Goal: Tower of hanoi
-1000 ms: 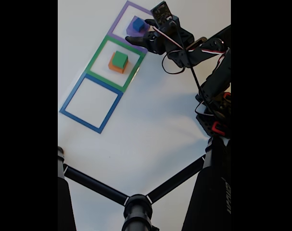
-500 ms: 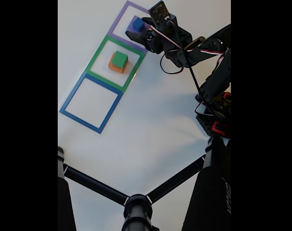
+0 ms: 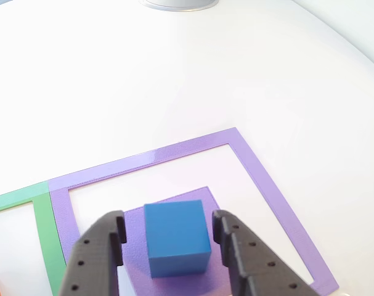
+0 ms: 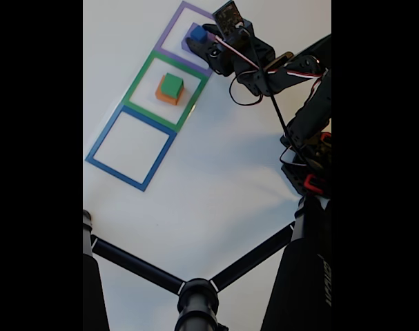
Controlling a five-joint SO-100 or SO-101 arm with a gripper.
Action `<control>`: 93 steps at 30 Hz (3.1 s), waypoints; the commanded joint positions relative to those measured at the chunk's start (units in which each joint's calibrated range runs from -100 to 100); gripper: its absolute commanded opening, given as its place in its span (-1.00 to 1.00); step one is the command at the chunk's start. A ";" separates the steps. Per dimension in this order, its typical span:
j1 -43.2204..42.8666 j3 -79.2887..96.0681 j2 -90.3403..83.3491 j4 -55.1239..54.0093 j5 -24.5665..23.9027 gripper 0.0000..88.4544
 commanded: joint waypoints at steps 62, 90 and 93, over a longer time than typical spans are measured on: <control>-26.53 -42.99 -56.46 116.47 0.00 -0.92; -29.50 8.55 -35.31 25.21 0.00 -0.91; -29.50 9.73 -35.07 23.92 0.00 -0.91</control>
